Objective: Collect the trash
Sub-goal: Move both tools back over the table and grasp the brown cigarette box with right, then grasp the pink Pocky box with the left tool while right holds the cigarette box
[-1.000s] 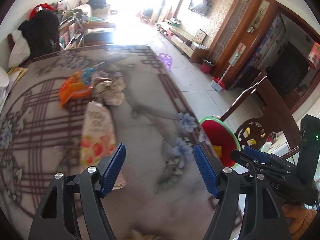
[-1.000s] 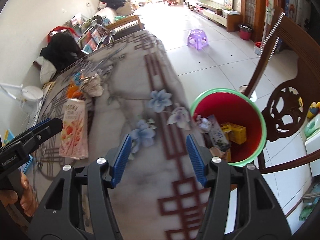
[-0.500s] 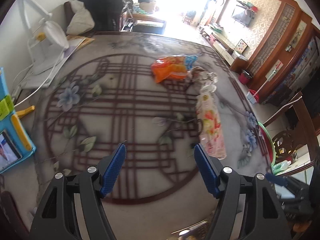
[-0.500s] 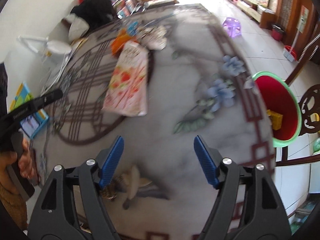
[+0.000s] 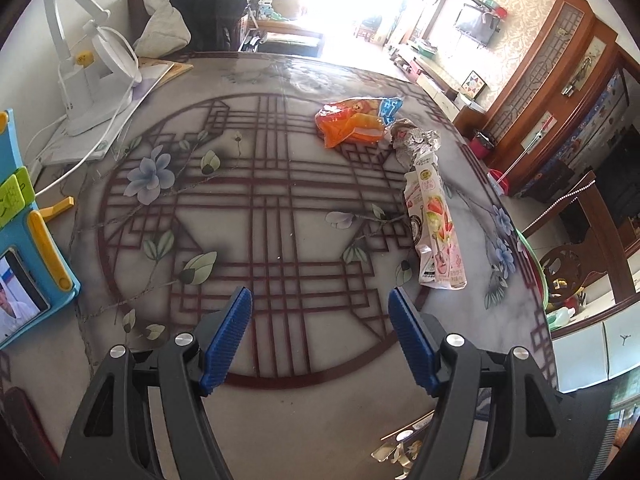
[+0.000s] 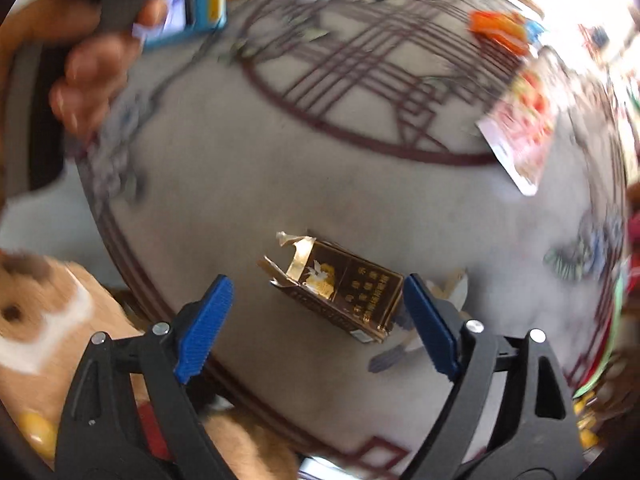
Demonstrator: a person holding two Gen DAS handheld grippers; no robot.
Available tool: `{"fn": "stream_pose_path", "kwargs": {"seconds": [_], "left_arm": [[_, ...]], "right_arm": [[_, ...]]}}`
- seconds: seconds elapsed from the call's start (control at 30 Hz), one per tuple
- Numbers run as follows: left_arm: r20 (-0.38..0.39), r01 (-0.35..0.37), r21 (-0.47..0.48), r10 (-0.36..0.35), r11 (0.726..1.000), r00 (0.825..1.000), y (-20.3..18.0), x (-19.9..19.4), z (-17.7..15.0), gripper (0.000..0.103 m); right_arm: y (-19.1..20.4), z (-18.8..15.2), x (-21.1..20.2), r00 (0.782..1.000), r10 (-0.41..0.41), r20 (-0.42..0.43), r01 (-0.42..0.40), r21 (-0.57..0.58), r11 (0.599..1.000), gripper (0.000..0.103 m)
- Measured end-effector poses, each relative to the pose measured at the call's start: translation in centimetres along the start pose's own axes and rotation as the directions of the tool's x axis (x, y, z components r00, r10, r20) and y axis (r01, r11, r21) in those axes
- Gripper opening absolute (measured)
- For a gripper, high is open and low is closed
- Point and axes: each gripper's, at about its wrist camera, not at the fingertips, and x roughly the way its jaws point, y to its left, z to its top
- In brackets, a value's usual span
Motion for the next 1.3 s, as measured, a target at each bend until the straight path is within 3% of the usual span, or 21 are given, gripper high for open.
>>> {"fn": "stream_pose_path", "kwargs": {"seconds": [0.1, 0.27, 0.3, 0.37, 0.47, 0.63, 0.77, 0.97, 1.0, 1.07, 1.1, 1.3], "left_arm": [[-0.001, 0.003, -0.006, -0.003, 1.000, 1.000, 0.5, -0.1, -0.1, 0.068], [0.005, 0.005, -0.023, -0.005, 1.000, 1.000, 1.1, 0.1, 0.3, 0.068], [0.003, 0.007, -0.026, -0.007, 1.000, 1.000, 1.0, 0.3, 0.4, 0.068], [0.001, 0.016, -0.026, -0.016, 1.000, 1.000, 0.7, 0.7, 0.9, 0.068], [-0.001, 0.037, -0.005, -0.037, 0.999, 0.999, -0.7, 1.6, 1.9, 0.068], [-0.030, 0.085, 0.055, -0.084, 0.995, 0.996, -4.5, 4.6, 4.2, 0.068], [-0.090, 0.141, 0.081, -0.133, 0.987, 0.987, -8.2, 8.3, 6.0, 0.068], [-0.194, 0.163, 0.105, -0.141, 0.981, 0.971, -12.7, 14.3, 7.3, 0.065], [-0.208, 0.167, 0.102, -0.144, 0.981, 0.968, -13.0, 14.9, 7.3, 0.062], [-0.233, 0.169, 0.088, -0.145, 0.982, 0.962, -13.5, 15.9, 7.0, 0.038], [-0.237, 0.167, 0.081, -0.144, 0.983, 0.961, -13.5, 16.1, 6.8, 0.031], [-0.196, 0.163, 0.055, -0.150, 0.985, 0.969, -12.6, 14.6, 5.6, 0.030]], "right_arm": [[-0.1, 0.2, 1.6, 0.996, -0.061, -0.068, 0.059, -0.033, 0.998, 0.083], [-0.8, 0.4, 2.1, 0.995, -0.037, -0.092, 0.038, 0.017, 0.999, 0.072], [-1.0, 0.5, 1.8, 0.996, -0.018, -0.083, 0.021, 0.031, 0.999, 0.053], [-1.7, 0.7, 1.8, 0.996, 0.002, -0.085, 0.005, 0.077, 0.997, 0.028], [-2.8, 0.8, 1.8, 0.997, 0.012, -0.077, -0.002, 0.131, 0.991, 0.010], [-5.9, 0.7, -0.5, 0.997, 0.068, 0.042, -0.077, 0.285, 0.955, 0.008], [-8.7, 0.1, -2.5, 0.991, 0.033, 0.129, -0.082, 0.394, 0.916, 0.008], [-12.7, -2.6, -3.4, 0.989, -0.003, 0.148, -0.078, 0.535, 0.842, 0.008], [-13.5, -3.2, -3.5, 0.989, -0.007, 0.150, -0.080, 0.565, 0.821, 0.008], [-14.4, -3.8, -3.4, 0.989, -0.016, 0.149, -0.079, 0.603, 0.794, 0.008], [-14.6, -4.2, -3.4, 0.989, -0.021, 0.148, -0.075, 0.612, 0.788, 0.008], [-16.0, -5.7, -3.8, 0.990, -0.015, 0.143, -0.079, 0.625, 0.777, 0.008]]}}
